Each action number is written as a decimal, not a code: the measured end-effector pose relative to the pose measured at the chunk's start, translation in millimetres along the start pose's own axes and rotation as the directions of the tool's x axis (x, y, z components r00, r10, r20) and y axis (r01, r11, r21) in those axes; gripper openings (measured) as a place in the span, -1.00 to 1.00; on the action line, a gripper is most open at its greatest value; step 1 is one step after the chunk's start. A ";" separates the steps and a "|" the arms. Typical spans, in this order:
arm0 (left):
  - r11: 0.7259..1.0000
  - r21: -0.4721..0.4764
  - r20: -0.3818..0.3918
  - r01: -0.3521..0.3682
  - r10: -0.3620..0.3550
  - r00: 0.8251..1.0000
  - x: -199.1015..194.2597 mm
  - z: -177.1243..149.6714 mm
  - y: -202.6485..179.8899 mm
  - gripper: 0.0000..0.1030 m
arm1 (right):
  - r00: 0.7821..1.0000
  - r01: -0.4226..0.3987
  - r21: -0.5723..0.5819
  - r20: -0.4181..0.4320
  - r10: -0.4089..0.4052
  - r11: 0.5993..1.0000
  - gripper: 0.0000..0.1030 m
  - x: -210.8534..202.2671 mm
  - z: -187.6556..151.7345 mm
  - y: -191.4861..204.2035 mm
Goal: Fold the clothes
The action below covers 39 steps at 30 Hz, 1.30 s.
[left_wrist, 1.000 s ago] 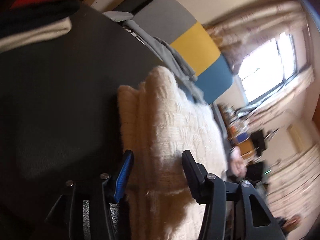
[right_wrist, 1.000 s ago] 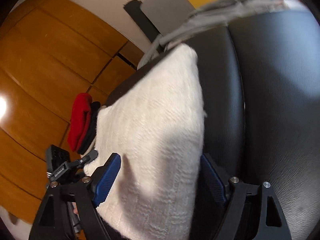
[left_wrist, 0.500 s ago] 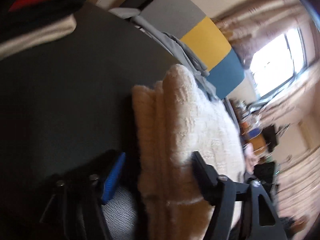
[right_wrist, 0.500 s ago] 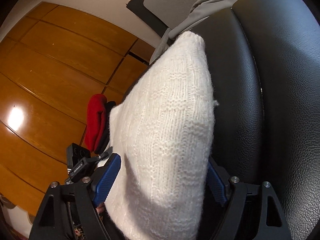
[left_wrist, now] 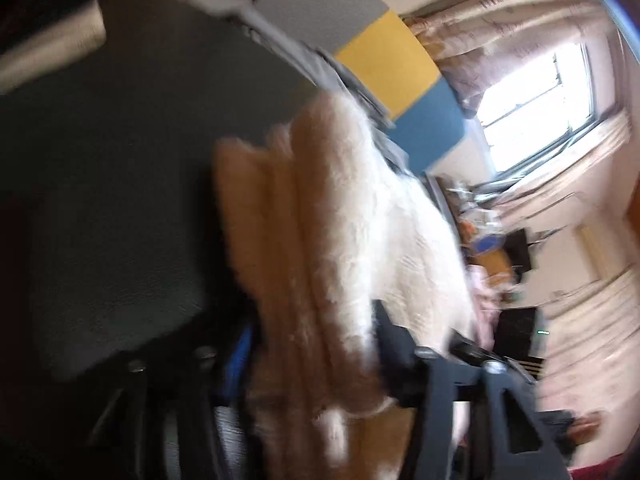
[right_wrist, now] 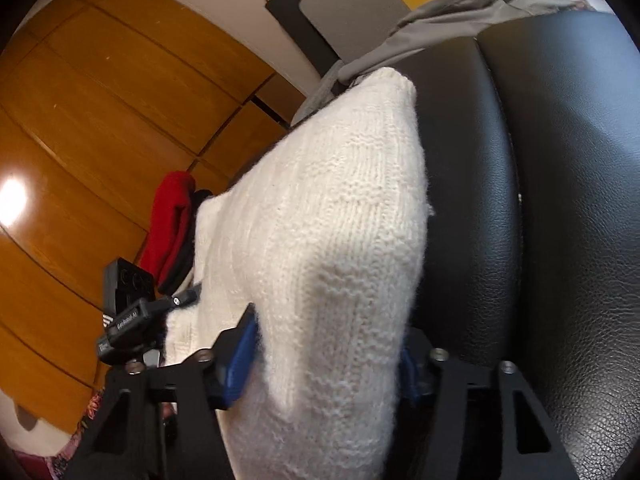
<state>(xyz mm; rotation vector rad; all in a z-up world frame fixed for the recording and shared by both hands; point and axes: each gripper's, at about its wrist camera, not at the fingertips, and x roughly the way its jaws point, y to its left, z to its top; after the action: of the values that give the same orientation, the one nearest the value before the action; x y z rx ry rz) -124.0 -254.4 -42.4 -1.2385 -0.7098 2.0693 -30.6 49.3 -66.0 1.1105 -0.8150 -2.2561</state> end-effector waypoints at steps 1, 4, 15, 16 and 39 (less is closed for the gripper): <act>1.000 0.008 0.005 0.008 -0.008 1.000 0.5 -1.9 -2.8 -0.17 | 1.000 -0.007 0.021 -0.005 0.007 1.000 -0.10 -0.8 1.3 -1.5; 0.999 0.039 0.062 0.012 -0.015 0.998 -11.7 -6.8 -13.1 -0.35 | 0.999 -0.029 0.008 -0.015 0.029 1.000 -0.27 -6.1 6.1 6.1; 0.991 0.133 0.349 0.019 -0.065 0.935 -144.7 20.7 -53.1 -0.37 | 0.975 -0.224 -0.261 -0.061 0.215 0.939 -0.34 -8.0 66.8 130.5; 0.990 0.140 0.382 0.010 -0.064 0.922 -161.9 27.4 -54.7 -0.37 | 0.968 -0.253 -0.286 -0.069 0.243 0.924 -0.34 -5.3 75.9 144.7; 0.925 -0.297 0.515 -0.238 0.365 0.776 -286.9 206.5 184.0 -0.11 | 0.934 -0.286 -0.455 -0.330 0.139 0.843 -0.01 368.7 174.6 337.8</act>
<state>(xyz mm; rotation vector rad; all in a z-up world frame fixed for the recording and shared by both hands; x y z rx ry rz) -246.2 -614.7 76.0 -0.8786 -1.0813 2.7411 -320.0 -375.9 60.3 0.9993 -0.1999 -1.8978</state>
